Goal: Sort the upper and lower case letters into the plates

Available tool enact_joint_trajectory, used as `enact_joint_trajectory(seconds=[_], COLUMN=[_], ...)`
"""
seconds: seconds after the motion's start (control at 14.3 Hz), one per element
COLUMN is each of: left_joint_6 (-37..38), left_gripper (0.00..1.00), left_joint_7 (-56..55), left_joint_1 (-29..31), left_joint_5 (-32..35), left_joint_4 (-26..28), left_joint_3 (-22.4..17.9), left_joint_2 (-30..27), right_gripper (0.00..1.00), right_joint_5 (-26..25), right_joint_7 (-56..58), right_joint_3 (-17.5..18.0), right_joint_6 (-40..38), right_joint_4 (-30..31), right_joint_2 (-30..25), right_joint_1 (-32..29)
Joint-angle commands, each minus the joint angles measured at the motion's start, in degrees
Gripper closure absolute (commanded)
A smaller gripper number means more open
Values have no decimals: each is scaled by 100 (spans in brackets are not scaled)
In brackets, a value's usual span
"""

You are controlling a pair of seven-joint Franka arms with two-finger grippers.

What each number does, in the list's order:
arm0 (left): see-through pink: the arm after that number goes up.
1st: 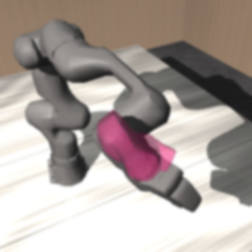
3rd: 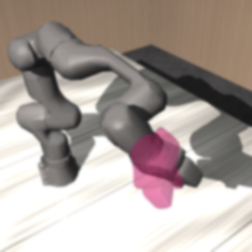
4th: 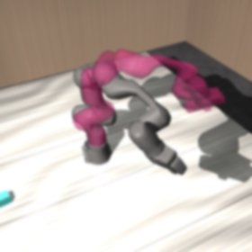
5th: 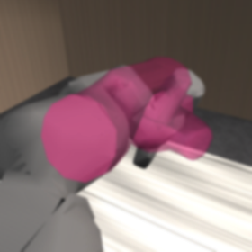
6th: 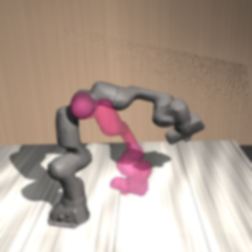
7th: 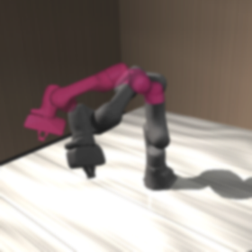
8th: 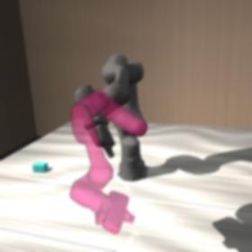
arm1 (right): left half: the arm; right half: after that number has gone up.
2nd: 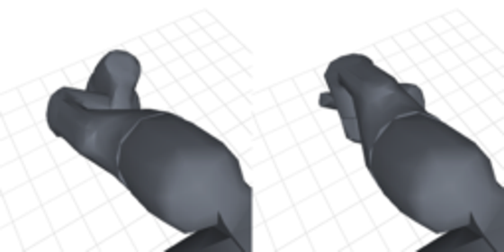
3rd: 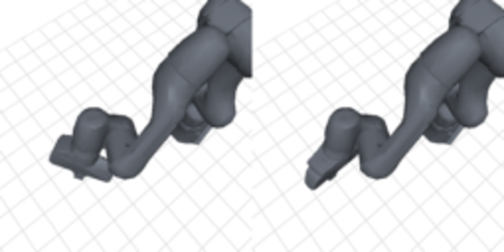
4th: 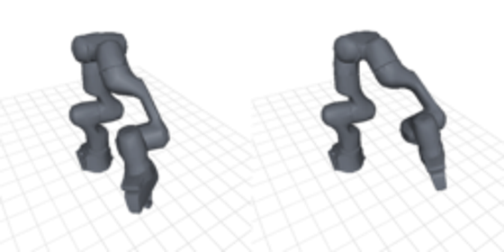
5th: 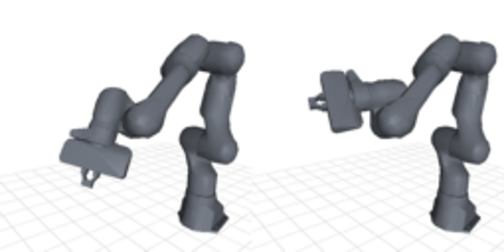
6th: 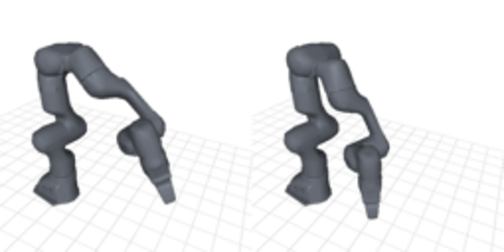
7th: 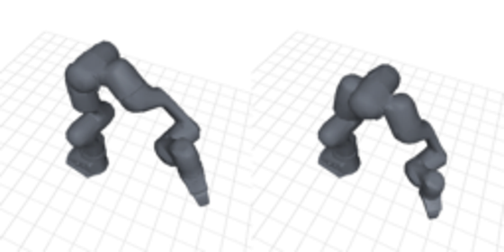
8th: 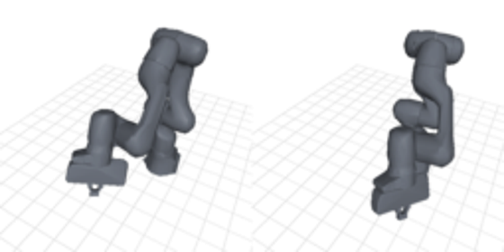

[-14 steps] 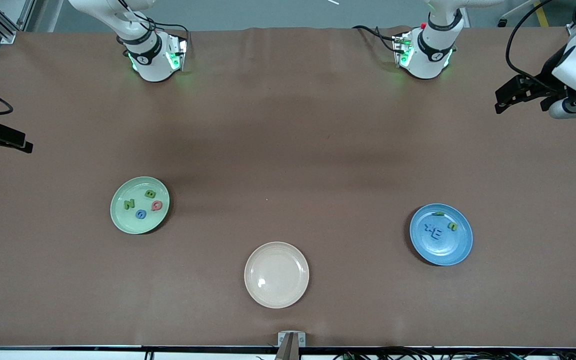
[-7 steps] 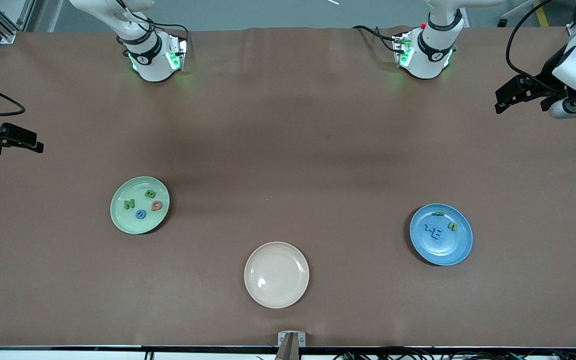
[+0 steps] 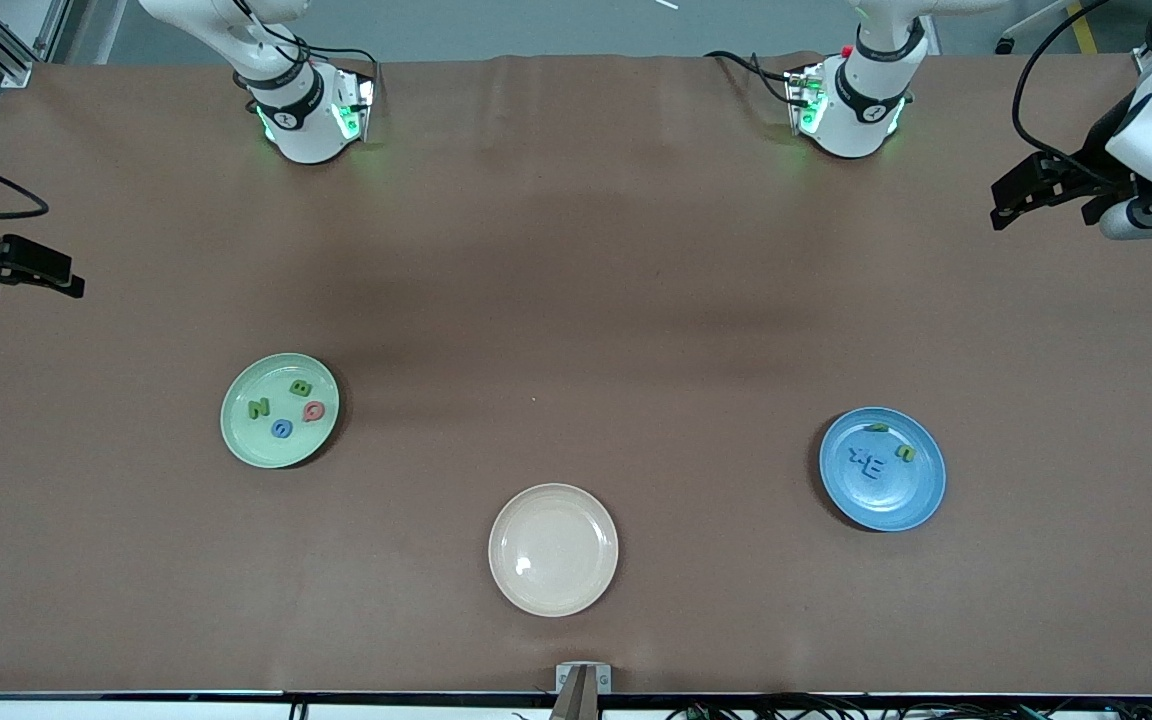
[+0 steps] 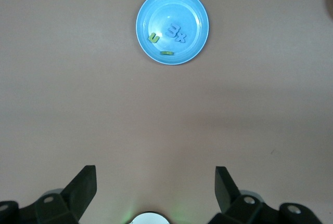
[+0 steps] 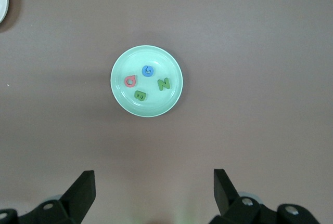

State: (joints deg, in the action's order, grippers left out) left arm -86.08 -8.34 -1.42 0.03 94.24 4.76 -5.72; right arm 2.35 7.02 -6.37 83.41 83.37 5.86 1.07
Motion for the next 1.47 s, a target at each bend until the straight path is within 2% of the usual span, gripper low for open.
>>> enact_joint_trajectory(seconds=[0.0,0.84,0.98,1.19,1.4], left_joint_6=[12,39,39,39,39], left_gripper=[0,0,0,0,0], left_joint_7=[26,-27,-18,-10,-10], left_joint_1=[10,2,2,-7,2], left_joint_5=[76,85,85,85,85], left_joint_4=[-239,-336,-336,-345,-345], left_joint_3=[8,-1,8,8,8], left_joint_2=[142,247,247,247,247], right_gripper=[0,0,0,0,0], right_joint_5=[-51,-297,-297,-288,-236], right_joint_7=[19,28,19,10,10], right_joint_3=[118,127,136,136,127], right_joint_6=[87,96,183,657,676], right_joint_4=[443,610,724,1390,1366], right_joint_2=[-462,-761,-822,-1226,-1219], right_joint_1=[-107,-72,-54,-63,-63])
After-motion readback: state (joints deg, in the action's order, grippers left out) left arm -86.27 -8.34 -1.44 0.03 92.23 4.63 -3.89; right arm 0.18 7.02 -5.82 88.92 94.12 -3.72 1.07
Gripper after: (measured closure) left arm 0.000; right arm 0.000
